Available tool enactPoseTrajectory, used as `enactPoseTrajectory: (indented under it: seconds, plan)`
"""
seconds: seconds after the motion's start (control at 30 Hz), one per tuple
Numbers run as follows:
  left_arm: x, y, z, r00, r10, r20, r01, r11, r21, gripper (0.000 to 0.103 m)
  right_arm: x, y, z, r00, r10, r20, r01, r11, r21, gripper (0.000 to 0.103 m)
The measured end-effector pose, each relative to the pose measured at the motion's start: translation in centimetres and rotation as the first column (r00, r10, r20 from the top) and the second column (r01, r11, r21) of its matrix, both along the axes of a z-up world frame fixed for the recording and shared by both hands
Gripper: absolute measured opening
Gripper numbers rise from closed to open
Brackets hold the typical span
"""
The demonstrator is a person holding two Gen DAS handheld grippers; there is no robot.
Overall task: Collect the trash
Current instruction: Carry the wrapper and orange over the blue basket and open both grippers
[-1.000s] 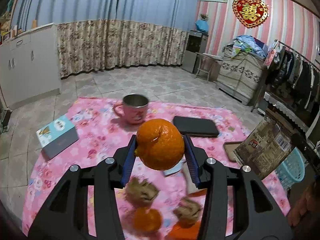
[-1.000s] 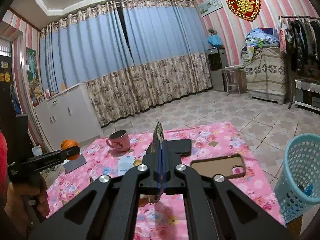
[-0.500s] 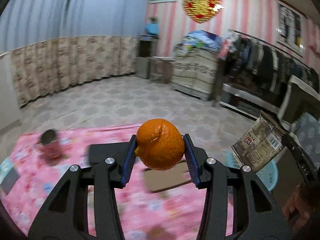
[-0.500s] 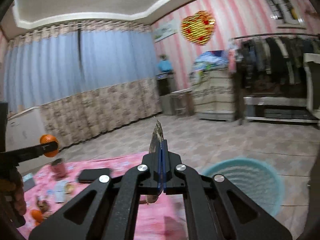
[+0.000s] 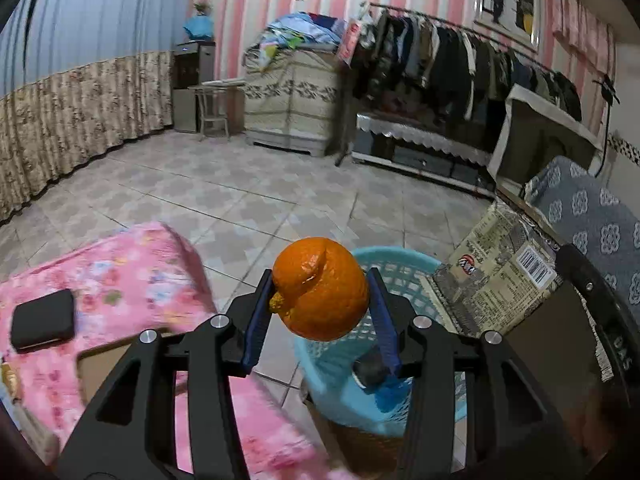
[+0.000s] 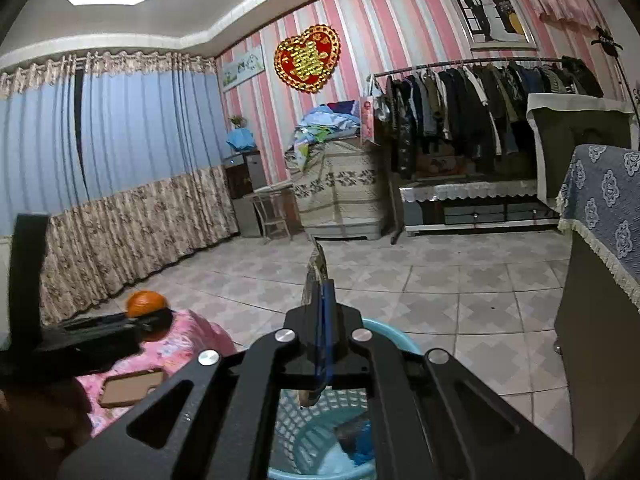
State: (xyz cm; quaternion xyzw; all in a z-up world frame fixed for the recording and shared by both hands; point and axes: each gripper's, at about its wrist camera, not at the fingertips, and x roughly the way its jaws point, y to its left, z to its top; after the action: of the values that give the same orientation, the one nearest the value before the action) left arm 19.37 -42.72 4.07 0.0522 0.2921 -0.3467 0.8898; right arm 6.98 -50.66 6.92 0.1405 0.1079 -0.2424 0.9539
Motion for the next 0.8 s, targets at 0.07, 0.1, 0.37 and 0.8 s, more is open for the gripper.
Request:
enactPoseTrajectory:
  seconds: [0.07, 0.1, 0.37, 0.8]
  plan:
    - [0.5, -1.3, -0.6, 1.0, -0.01, -0.004, 0.01, 1.0, 0.008, 0.045, 0.3, -0.9, -0.6, 1.0, -0.008, -0.018, 0.008, 1.0, 0.009, 0.001]
    - [0.6, -2.2, -1.1, 1.0, -0.02, -0.011, 0.02, 1.0, 0.01, 0.045, 0.4, -1.4, -0.9, 1.0, -0.013, -0.024, 0.013, 1.0, 0.019, 0.001]
    - [0.7, -4.3, -3.4, 0.998, -0.039, -0.044, 0.039, 0.999, 0.013, 0.045, 0.1, -2.9, -1.9, 0.999, -0.027, -0.042, 0.029, 0.999, 0.043, 0.001]
    - [0.9, -4.7, -4.2, 0.997, -0.044, -0.062, 0.045, 0.999, 0.013, 0.045, 0.2, -1.8, -2.2, 0.999, -0.019, -0.047, 0.021, 0.999, 0.041, 0.004]
